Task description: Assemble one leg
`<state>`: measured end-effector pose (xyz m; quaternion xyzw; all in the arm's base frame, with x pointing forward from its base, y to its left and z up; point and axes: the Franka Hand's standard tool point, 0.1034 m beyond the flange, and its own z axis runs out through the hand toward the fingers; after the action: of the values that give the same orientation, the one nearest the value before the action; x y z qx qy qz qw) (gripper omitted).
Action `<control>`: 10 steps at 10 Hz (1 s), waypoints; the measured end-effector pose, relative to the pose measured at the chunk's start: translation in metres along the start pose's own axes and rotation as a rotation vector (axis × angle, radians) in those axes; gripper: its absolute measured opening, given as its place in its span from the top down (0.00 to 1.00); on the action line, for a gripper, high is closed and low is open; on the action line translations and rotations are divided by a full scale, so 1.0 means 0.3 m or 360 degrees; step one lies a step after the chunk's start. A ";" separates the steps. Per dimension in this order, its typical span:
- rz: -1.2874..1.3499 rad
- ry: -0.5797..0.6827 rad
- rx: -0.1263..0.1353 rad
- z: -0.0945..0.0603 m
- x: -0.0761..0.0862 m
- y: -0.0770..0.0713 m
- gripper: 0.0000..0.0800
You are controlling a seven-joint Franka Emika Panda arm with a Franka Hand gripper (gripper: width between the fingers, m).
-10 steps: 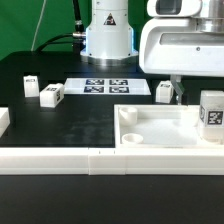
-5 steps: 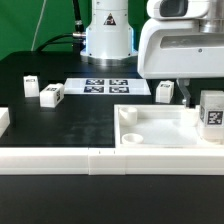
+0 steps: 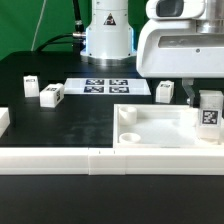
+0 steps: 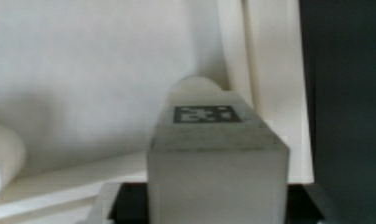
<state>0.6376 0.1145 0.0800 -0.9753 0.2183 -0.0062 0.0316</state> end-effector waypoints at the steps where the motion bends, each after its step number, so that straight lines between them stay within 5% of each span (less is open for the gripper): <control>1: 0.0200 -0.0002 0.0006 0.001 0.000 0.001 0.64; 10: 0.1769 -0.0008 0.0065 0.005 0.001 0.018 0.64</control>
Offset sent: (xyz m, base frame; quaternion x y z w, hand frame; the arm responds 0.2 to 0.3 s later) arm -0.0042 -0.0076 -0.0009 -0.0109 0.0083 0.3032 0.9528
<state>0.6356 0.1095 0.0782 -0.7125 0.6999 0.0096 0.0497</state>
